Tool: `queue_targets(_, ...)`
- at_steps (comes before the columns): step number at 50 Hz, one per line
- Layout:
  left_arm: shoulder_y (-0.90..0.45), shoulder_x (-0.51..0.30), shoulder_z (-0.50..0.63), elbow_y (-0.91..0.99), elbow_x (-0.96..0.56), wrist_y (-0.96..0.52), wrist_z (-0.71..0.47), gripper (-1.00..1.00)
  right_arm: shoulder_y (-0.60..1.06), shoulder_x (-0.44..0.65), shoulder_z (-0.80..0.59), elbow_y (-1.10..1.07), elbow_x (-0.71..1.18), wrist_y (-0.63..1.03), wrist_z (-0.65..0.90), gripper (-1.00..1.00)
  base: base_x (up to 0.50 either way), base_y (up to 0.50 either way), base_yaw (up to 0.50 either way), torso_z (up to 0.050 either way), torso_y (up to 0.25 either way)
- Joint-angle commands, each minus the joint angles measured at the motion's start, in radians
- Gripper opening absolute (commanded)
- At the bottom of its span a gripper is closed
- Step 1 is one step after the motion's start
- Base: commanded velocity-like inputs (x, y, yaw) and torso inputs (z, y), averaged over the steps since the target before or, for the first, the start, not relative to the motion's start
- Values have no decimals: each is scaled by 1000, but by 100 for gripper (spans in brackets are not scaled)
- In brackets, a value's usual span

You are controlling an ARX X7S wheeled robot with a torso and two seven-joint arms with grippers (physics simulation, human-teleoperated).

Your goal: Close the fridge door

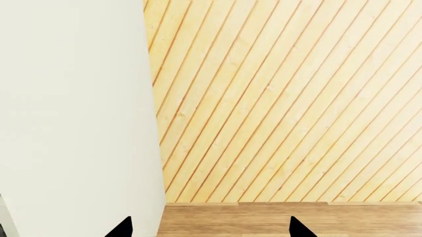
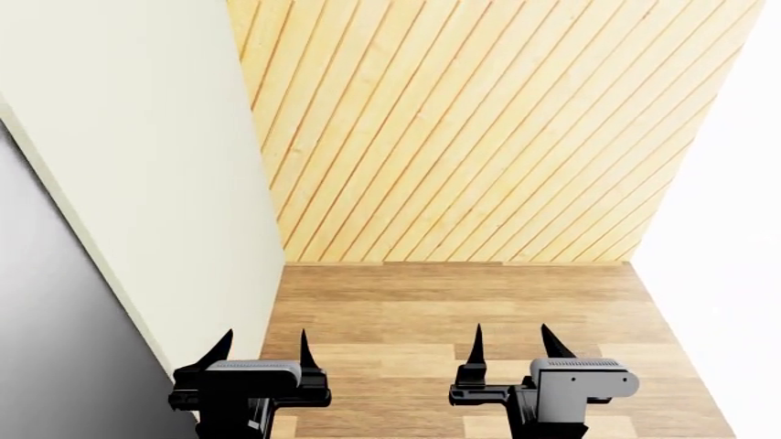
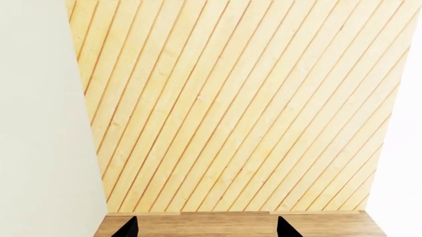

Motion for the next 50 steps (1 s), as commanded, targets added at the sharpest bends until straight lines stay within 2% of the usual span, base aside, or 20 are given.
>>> queue_targets(1,-1,-4,6,-1,-3,0,-4,100,1,5,-7,0,4,0,5,100,0,434,0,0,0)
queue_targets(22,-1,-13,16,0,-12,3,-14,100,3,12,-16,3,14,-3,16,100,0,418,0,0,0)
queue_targets(33,2,-14,13,3,1,18,-42,100,3,15,-19,1,20,-4,21,100,0,23,0,0,0)
queue_targets(38,20,17,-73,99,-41,-24,-157,100,5,16,-20,3,24,-3,24,100,0,0,0,0,0)
queue_targets(44,11,86,-181,272,-18,-213,-426,100,9,17,-24,6,24,6,29,100,0,0,0,0,0)
queue_targets(50,-38,136,-252,305,19,-261,-613,100,10,19,-25,6,27,6,32,100,0,0,0,0,0)
